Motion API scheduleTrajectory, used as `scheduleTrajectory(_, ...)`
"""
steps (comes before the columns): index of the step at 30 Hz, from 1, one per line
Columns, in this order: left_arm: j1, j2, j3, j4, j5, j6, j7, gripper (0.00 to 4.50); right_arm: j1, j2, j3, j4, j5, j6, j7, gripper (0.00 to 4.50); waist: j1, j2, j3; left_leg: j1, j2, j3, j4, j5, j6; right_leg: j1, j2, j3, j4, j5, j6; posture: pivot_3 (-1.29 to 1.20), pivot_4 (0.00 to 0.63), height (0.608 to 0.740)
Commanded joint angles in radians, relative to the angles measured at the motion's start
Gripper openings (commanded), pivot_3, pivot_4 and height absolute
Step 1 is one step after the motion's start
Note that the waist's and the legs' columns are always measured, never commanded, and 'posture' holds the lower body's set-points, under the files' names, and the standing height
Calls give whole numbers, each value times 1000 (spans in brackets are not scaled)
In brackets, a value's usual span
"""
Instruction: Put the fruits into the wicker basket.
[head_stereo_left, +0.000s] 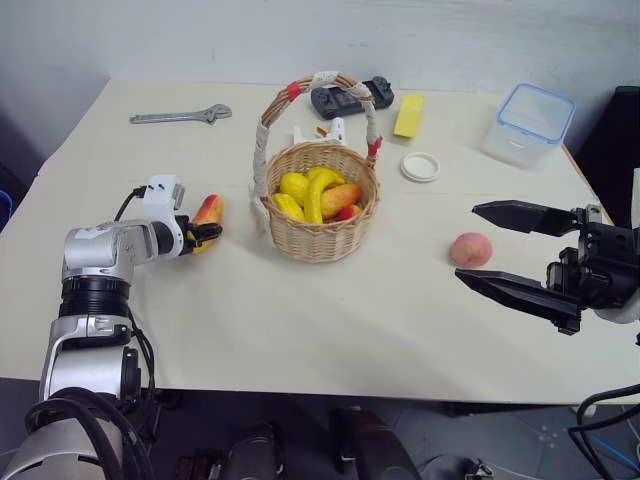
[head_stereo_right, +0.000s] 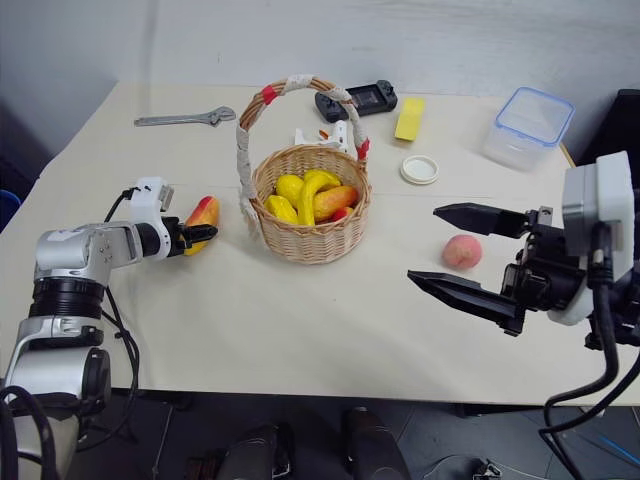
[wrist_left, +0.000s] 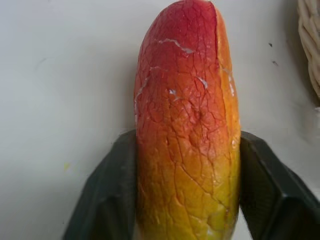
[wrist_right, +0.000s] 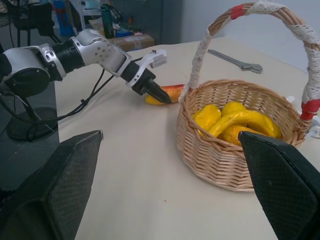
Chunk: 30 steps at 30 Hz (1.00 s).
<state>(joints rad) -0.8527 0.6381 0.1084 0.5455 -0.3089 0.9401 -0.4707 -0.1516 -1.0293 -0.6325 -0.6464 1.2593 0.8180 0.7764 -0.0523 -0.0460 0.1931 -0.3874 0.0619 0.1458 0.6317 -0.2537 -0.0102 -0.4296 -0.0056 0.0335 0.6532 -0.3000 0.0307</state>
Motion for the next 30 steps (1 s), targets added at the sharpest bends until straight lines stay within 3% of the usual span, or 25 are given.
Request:
scheduleTrajectory(1,20,60,-1,-45,4,11,-71,1912,-14,-29,-12,-25,36,-2,-26,4500,-2,0,0,0,0,0,0,0,0,0,0,0,0,0,0,0,150,740)
scheduleTrajectory(4,99,139,-1,-165,-36,64,-174,1912,-16,-41,-14,-24,49,-3,-42,4500,-8,0,0,0,0,0,0,0,0,0,0,0,0,0,0,0,150,740)
scheduleTrajectory(9,343,347,47,-651,-277,157,-500,1912,-18,-57,-15,-13,48,2,-55,4500,-9,-1,0,0,1,0,-1,1,-3,-2,0,0,1,-2,-1,0,150,740)
scheduleTrajectory(12,364,356,75,-831,-405,176,-573,1912,-22,-57,-3,-4,32,0,-63,4500,11,-1,0,-1,1,0,-1,1,-3,0,-2,-3,0,-2,-2,0,150,740)
scheduleTrajectory(17,127,136,-6,-838,-444,305,-370,1912,-32,-50,9,-10,29,-3,-98,4500,25,-1,0,-1,-1,0,0,0,3,5,-3,-3,-8,-1,-1,0,150,740)
scheduleTrajectory(19,6,-8,-46,-745,-360,334,-202,1912,-23,-47,3,-22,35,0,-119,4500,25,-1,0,-1,-2,0,0,3,10,6,-4,-1,-9,1,3,0,150,740)
scheduleTrajectory(23,-146,-178,-97,-613,-260,332,-36,1912,8,-37,-22,-52,53,2,-163,4500,21,-1,0,-4,-3,-1,0,3,11,4,-3,-1,-8,3,7,0,150,740)
scheduleTrajectory(25,-195,-224,-125,-547,-218,301,-2,1912,28,-28,-32,-69,59,-4,-187,4500,17,0,0,-4,-3,1,0,3,6,2,-3,0,-7,2,8,0,150,740)
scheduleTrajectory(29,-217,-229,-221,-477,-142,222,-22,1912,55,-14,-39,-93,68,-14,-223,4500,11,0,0,-3,-1,1,-1,1,0,0,-2,0,-1,-4,8,0,150,740)
scheduleTrajectory(30,-218,-233,-233,-462,-129,209,-24,2260,66,-10,-44,-98,64,-15,-230,4500,13,0,0,-1,-1,1,0,1,-2,0,-1,0,0,-6,8,0,150,740)
